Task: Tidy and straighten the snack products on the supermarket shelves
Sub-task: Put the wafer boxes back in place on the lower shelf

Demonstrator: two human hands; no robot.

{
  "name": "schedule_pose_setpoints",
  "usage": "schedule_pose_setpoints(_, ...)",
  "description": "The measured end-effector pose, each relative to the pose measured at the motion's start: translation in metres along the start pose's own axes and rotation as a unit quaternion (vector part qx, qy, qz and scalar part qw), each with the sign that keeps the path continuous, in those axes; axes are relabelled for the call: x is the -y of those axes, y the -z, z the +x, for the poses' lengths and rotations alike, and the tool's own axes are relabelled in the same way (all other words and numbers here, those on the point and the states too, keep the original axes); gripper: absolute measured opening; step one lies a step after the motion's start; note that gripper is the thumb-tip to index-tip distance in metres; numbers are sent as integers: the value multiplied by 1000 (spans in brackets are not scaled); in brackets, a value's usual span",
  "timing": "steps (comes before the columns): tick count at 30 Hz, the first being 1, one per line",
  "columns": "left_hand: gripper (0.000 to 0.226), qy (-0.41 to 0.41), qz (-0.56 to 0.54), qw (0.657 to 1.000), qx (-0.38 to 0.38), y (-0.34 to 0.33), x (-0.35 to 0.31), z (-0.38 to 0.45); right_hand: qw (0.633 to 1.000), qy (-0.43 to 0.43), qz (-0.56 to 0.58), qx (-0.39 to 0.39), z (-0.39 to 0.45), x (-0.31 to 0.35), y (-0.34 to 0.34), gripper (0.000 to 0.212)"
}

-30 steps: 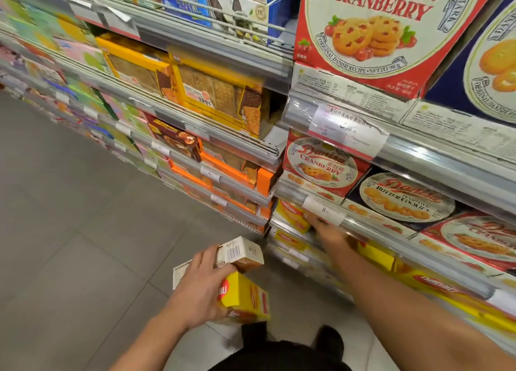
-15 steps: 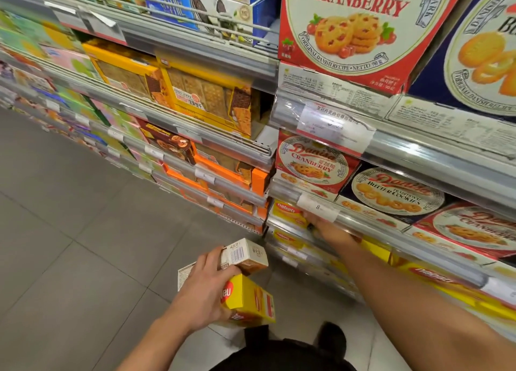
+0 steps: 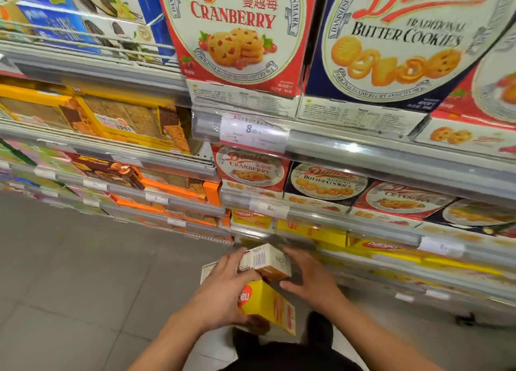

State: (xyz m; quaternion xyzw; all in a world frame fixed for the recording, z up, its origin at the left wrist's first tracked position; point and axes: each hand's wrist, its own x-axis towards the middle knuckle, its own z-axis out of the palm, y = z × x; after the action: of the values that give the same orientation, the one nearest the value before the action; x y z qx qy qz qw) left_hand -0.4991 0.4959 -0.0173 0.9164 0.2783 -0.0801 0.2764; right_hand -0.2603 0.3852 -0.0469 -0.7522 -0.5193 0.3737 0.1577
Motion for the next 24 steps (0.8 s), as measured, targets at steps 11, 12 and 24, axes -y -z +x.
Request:
schedule_pose_setpoints(11,77,-88,-3,996,20,-30,-30,53,993,-47,-29,-102,-35,-52,33,61)
schedule_pose_setpoints(12,75,-82,-16,996,17,-30,-29,53,992,-61,-39,-107,-41,-60,37,58)
schedule_pose_setpoints(24,85,108,-407,903,-81,-21,14,41,987,-137,-74,-43,-91,-125,47,67)
